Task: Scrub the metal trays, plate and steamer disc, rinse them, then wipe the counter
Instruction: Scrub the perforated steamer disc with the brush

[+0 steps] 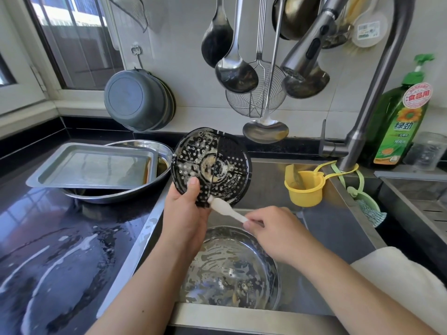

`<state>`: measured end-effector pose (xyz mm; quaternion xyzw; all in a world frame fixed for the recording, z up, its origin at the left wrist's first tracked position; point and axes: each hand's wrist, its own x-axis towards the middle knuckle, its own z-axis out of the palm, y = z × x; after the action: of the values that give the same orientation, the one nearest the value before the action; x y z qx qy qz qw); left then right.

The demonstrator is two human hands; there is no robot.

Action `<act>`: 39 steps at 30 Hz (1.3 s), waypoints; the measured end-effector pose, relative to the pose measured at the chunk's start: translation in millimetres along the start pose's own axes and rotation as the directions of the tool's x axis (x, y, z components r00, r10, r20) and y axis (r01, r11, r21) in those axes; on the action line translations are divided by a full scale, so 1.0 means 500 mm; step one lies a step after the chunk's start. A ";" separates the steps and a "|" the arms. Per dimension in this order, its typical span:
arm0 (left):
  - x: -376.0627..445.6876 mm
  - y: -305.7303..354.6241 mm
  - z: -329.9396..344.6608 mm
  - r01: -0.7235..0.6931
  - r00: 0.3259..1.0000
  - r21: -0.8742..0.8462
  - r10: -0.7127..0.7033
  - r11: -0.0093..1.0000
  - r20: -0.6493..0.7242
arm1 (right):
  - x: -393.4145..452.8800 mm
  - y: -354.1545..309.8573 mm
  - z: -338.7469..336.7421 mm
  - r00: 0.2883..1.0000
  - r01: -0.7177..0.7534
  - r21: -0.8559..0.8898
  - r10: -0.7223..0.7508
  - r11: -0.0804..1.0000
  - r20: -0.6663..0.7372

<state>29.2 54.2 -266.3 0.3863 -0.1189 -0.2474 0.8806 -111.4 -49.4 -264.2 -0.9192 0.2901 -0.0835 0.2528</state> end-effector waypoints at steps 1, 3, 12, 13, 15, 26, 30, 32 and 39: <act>0.001 0.004 -0.001 0.001 1.000 -0.014 -0.001 1.000 -0.009 | 0.004 0.008 -0.005 0.999 -0.031 -0.003 0.031 1.000 -0.021; 0.003 0.008 -0.002 0.005 1.000 -0.019 -0.006 1.000 -0.021 | 0.012 0.029 -0.021 0.993 -0.093 -0.008 0.092 0.996 -0.070; 0.000 0.001 -0.001 0.035 0.999 0.021 -0.034 0.999 -0.038 | -0.001 0.000 0.005 0.999 0.031 -0.015 -0.030 0.999 0.029; 0.001 0.003 -0.001 0.031 0.999 0.021 -0.030 0.999 -0.036 | 0.003 0.006 0.003 1.000 0.016 -0.023 -0.015 1.000 0.011; 0.005 0.006 -0.004 0.018 0.999 0.024 -0.017 1.000 -0.031 | 0.010 0.026 -0.008 0.999 -0.043 -0.031 0.043 0.999 -0.014; 0.006 0.004 -0.007 0.016 1.000 0.104 -0.014 0.994 -0.022 | 0.018 0.058 -0.039 0.981 -0.147 0.017 0.148 0.989 -0.129; 0.009 0.006 -0.010 0.024 0.998 0.095 -0.019 0.995 -0.054 | 0.010 0.031 -0.008 0.996 -0.088 0.006 0.087 0.996 0.021; 0.010 0.007 -0.010 0.027 0.998 0.102 -0.021 0.994 -0.055 | 0.015 0.033 -0.016 0.992 -0.118 0.011 0.118 0.993 -0.038; 0.005 0.005 -0.009 0.016 0.999 0.135 -0.011 0.991 -0.038 | 0.010 0.036 -0.035 0.983 -0.169 -0.009 0.168 0.986 -0.078</act>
<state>34.0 56.8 -267.5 0.4507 -0.1162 -0.2375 0.8526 -121.4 -72.1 -258.3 -0.8894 0.3770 -0.0951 0.2406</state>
